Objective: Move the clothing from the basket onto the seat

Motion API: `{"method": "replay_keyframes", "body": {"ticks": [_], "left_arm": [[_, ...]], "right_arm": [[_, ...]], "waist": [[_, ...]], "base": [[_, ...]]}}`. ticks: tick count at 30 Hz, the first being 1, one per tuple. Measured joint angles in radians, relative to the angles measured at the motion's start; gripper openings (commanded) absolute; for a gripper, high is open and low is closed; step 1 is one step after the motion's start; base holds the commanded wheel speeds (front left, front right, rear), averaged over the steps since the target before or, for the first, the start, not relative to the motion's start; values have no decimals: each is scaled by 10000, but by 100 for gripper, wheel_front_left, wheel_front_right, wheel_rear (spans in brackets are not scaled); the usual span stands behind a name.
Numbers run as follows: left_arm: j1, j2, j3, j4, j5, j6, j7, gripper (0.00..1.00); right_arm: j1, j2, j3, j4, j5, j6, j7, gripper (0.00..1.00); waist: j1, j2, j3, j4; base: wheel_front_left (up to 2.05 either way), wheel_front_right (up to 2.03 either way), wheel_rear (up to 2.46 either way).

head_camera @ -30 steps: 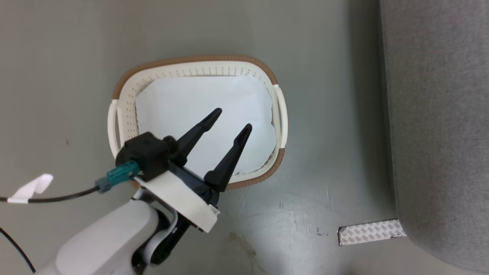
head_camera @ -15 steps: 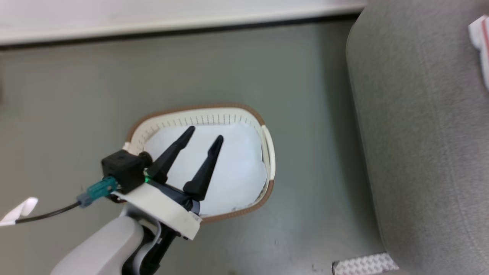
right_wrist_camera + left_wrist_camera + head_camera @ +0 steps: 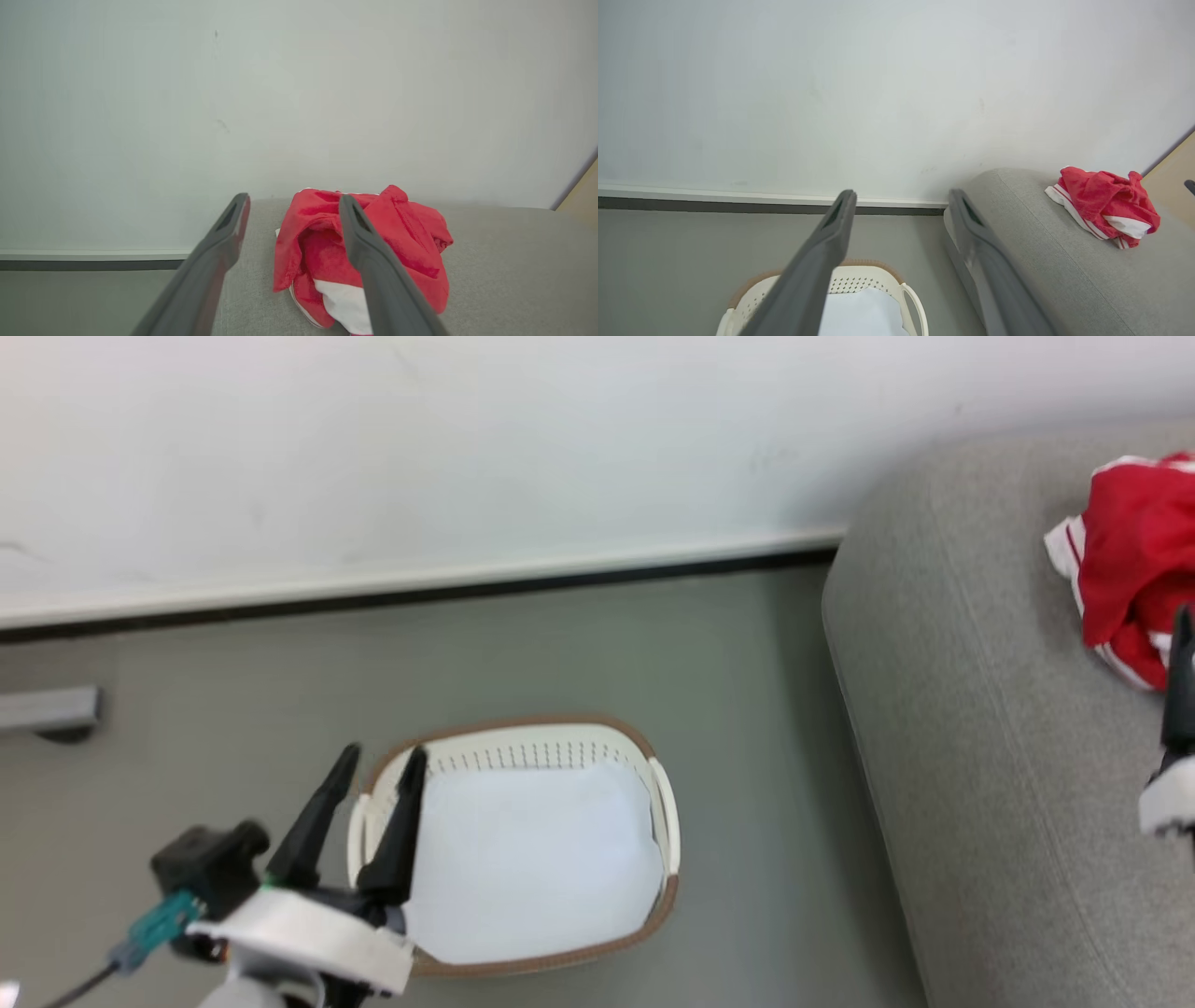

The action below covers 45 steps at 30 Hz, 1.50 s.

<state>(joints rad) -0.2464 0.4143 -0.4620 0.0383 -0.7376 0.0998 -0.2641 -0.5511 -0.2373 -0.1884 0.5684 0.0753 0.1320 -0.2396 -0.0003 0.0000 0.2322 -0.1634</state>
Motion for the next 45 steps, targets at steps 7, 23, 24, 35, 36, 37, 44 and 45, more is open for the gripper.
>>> {"method": "replay_keyframes", "body": {"ticks": [7,23,24,35,36,37,44,45], "left_arm": [[1567,-709,1745,261,1302,-349,0,100],[3373,-2541,4393,1177,3465,-1632,0,100],[3377,-2633,4458,1248,3553,-1712,0,100],[3359,-3110,4966,1653,4355,-2150,0,100],[3358,-3135,4987,1685,4412,-2157,0,100],[3356,-3164,5014,1718,4456,-2184,0,100],[3318,-3266,5122,1856,4732,-2242,0,100],[3314,-3267,5079,1860,4740,-2251,0,100]], "right_arm": [[2252,617,249,-2054,128,0,-77,100],[5167,1799,1333,-2826,127,0,-205,100],[5234,1818,1430,-2767,125,0,-215,100],[5524,1862,1848,-2755,313,0,-226,100],[5524,1862,1860,-2755,316,0,-226,100],[5524,1862,1873,-2755,324,0,-228,100],[5522,1862,1985,-2759,410,0,-228,100],[5522,1862,1994,-2759,420,0,-228,100]], "waist": [[-1,0,-1008,422],[1,0,-2392,1385],[1,0,-2405,1395],[3,0,-2503,1281],[3,0,-2509,1274],[3,0,-2515,1270],[3,0,-2511,1261],[3,0,-2511,1262]], "base": [[0,0,0],[0,0,0],[0,0,0],[0,0,0],[0,0,0],[0,0,0],[0,0,0],[0,0,0]]}}
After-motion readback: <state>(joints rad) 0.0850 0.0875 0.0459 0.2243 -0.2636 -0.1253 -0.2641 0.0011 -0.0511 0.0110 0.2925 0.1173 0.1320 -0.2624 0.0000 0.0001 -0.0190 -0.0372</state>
